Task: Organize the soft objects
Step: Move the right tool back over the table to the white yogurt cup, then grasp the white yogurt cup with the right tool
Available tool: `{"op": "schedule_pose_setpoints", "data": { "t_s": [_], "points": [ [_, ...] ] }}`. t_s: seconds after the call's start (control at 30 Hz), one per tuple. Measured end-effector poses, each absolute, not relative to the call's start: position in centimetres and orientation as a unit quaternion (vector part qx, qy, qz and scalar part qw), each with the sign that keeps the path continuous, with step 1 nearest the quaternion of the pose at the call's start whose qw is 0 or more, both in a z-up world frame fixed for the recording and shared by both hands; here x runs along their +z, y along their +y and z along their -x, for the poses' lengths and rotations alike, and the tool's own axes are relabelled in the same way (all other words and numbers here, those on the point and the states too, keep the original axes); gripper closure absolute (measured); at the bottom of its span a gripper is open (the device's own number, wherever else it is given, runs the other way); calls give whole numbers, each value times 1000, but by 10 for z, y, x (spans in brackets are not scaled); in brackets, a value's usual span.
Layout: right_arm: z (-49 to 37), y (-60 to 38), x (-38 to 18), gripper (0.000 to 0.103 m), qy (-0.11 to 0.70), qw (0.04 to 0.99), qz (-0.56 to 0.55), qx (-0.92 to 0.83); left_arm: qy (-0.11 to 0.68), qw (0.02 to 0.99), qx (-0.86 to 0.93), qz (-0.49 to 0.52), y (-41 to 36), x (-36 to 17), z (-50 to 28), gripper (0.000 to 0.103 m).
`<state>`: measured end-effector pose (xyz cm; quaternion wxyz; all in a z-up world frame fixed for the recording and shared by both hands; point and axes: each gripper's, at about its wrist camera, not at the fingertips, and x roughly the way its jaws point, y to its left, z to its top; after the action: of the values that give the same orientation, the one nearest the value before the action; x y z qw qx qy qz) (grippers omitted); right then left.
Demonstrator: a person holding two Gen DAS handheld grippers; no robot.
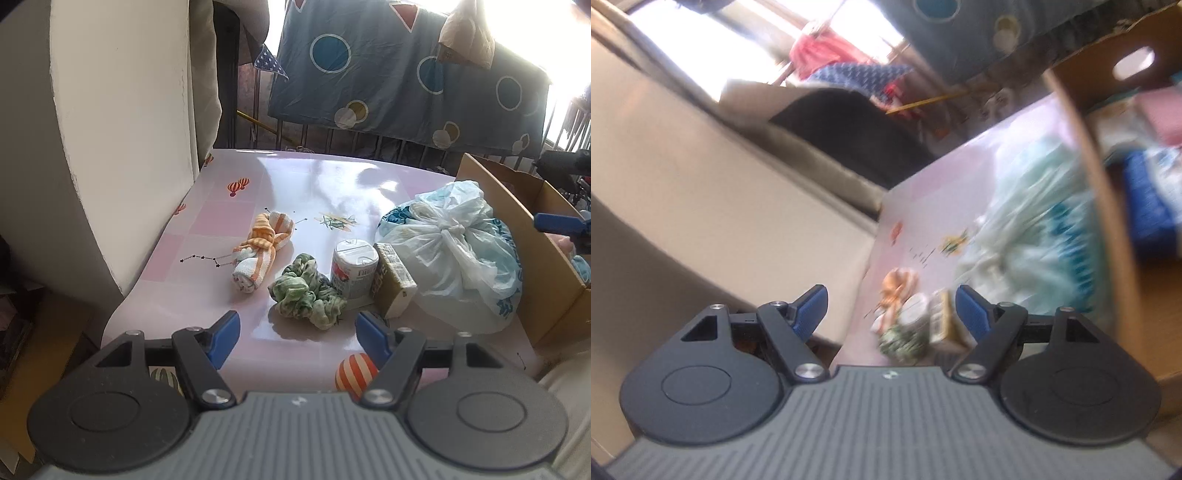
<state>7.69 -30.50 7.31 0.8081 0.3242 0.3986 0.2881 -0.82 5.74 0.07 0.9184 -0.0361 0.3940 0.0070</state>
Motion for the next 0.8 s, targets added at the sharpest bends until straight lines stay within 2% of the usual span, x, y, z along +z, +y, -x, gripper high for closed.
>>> {"op": "schedule_pose_setpoints", "data": {
  "t_s": [0.17, 0.37, 0.53, 0.63, 0.73, 0.8],
  "points": [
    [-86, -239, 69, 27, 423, 808, -253, 323, 396, 917, 16, 36, 64, -4, 12, 33],
    [-103, -155, 72, 29, 418, 835, -15, 357, 392, 917, 57, 56, 94, 0, 16, 33],
    [-122, -100, 51, 29, 408, 826, 147, 360, 390, 913, 92, 74, 125, 3, 21, 34],
    [-132, -82, 31, 34, 418, 809, 198, 362, 388, 912, 106, 83, 138, 3, 23, 34],
    [-137, -71, 14, 50, 425, 799, 235, 355, 388, 910, 111, 90, 147, 3, 23, 34],
    [-144, -67, 4, 54, 437, 794, 242, 347, 389, 910, 111, 95, 150, 1, 23, 34]
  ]
}}
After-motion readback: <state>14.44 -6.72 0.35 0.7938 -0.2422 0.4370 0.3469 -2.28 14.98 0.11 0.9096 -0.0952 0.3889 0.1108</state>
